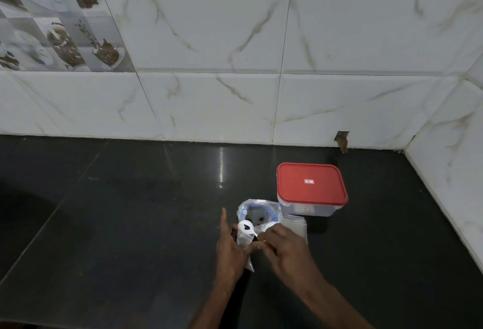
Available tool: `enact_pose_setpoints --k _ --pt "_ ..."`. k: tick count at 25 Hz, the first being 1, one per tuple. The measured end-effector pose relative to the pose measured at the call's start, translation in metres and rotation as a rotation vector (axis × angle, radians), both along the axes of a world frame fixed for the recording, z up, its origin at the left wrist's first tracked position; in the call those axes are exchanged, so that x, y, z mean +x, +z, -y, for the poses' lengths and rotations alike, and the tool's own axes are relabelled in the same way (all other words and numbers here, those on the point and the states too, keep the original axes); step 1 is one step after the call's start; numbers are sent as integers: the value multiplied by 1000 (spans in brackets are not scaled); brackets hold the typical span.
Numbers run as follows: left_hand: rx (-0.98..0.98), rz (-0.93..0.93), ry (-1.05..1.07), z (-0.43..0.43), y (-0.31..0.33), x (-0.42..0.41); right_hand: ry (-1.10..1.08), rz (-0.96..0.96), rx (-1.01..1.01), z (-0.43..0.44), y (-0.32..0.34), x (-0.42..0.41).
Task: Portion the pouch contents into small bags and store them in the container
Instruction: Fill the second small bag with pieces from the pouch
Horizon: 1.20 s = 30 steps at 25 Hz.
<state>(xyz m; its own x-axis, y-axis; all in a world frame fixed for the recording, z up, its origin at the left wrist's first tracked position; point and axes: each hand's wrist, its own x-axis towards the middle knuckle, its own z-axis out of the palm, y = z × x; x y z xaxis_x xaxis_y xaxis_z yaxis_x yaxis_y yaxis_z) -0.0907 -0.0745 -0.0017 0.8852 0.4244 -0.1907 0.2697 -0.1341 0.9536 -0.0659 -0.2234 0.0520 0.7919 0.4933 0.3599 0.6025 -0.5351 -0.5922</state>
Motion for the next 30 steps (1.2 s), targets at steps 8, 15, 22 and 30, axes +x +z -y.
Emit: enact_pose_setpoints --k 8,15,22,30 --pt "34 27 -23 1 -15 3 80 312 -330 5 -15 -11" --pt "59 70 34 -9 -33 -13 143 402 -273 12 -15 -16" --pt "-26 71 81 -6 -46 -10 -270 -134 129 7 -24 30" --pt "-290 32 16 -11 -44 2 -128 -102 -434 -34 -56 59"
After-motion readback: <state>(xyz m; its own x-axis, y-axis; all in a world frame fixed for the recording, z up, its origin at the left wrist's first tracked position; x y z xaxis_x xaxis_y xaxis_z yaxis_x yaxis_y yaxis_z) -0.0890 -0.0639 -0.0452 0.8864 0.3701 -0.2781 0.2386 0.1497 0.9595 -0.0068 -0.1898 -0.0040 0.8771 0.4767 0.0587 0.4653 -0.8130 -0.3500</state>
